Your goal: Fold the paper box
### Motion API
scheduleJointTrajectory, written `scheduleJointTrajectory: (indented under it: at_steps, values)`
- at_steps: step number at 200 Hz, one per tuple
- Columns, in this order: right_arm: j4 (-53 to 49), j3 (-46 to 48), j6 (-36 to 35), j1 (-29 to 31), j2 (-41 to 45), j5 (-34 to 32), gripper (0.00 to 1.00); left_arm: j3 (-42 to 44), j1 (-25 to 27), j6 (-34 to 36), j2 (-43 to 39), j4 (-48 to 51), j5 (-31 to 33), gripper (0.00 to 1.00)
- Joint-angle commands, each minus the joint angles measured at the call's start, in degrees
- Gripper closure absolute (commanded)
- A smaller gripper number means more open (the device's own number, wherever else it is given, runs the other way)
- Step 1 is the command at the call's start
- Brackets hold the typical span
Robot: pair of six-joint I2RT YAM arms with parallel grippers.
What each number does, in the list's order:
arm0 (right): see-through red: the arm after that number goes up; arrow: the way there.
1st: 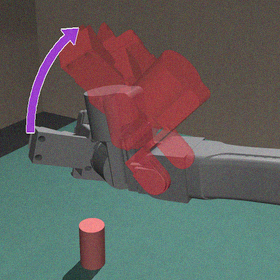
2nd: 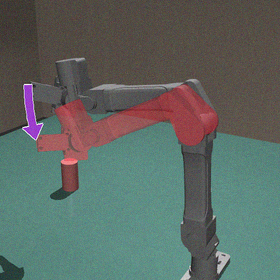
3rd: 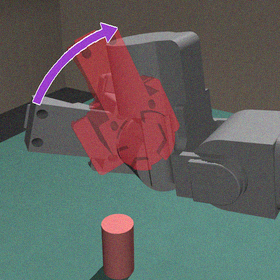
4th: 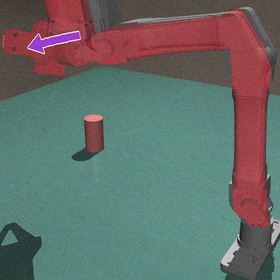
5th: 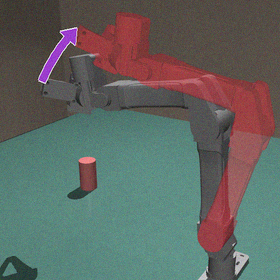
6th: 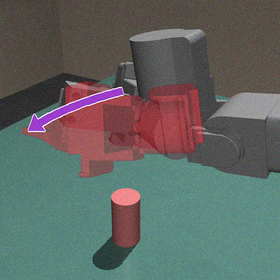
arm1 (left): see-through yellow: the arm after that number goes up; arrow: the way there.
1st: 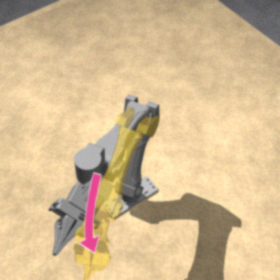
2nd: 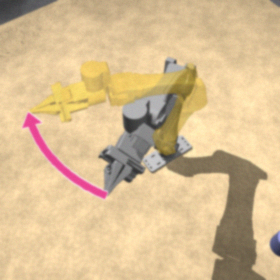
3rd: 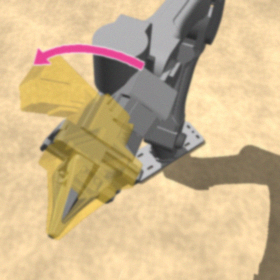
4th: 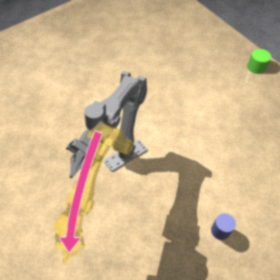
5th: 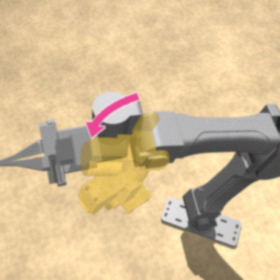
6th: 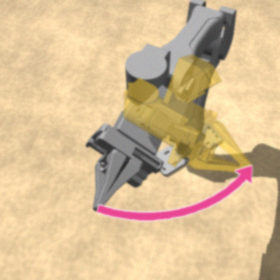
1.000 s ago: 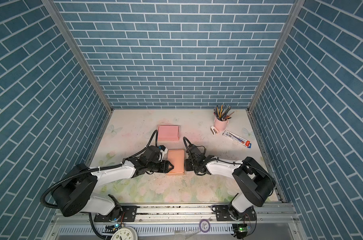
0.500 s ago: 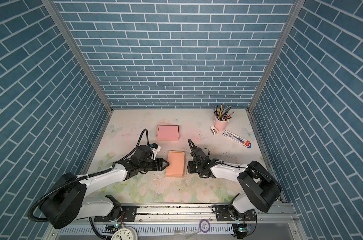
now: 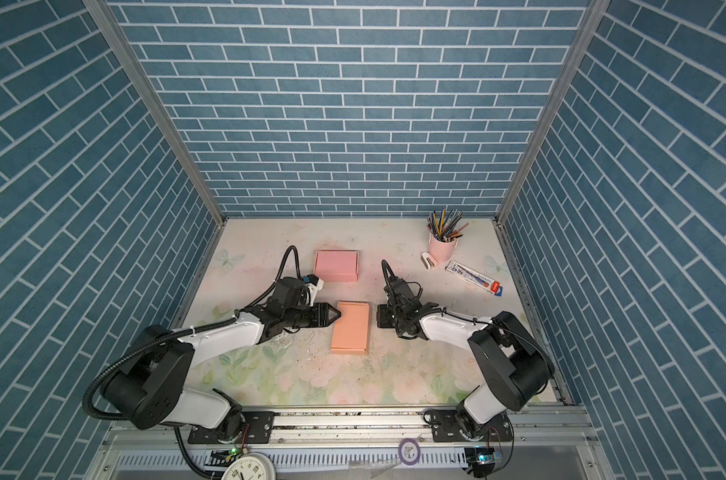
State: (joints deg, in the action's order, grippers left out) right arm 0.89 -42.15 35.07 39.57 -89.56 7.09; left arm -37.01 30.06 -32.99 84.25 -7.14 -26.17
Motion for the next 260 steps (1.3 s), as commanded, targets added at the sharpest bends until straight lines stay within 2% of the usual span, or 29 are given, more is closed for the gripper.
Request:
scheduleJointTrajectory:
  at_steps: [1,113,146,260]
  values:
    - [-1.1,-1.9,-2.6,-0.3,-1.9,-0.9,0.79,-1.7,-0.4,1.3,1.7,-2.4,0.3,0.4]
    - [-0.9,-6.2,-3.7,-0.4,-8.8,-1.9,0.8,-3.0,-0.4,0.7,6.7,-6.3,-1.6,0.39]
    - [0.3,-7.0,-3.5,-0.4,-10.7,-0.2,0.8,-3.9,-0.3,0.8,7.9,-6.3,-2.4,0.39]
    - [1.0,-9.1,-2.7,1.9,-12.0,0.9,0.8,-5.3,1.4,0.0,9.6,-7.3,-1.8,0.4]
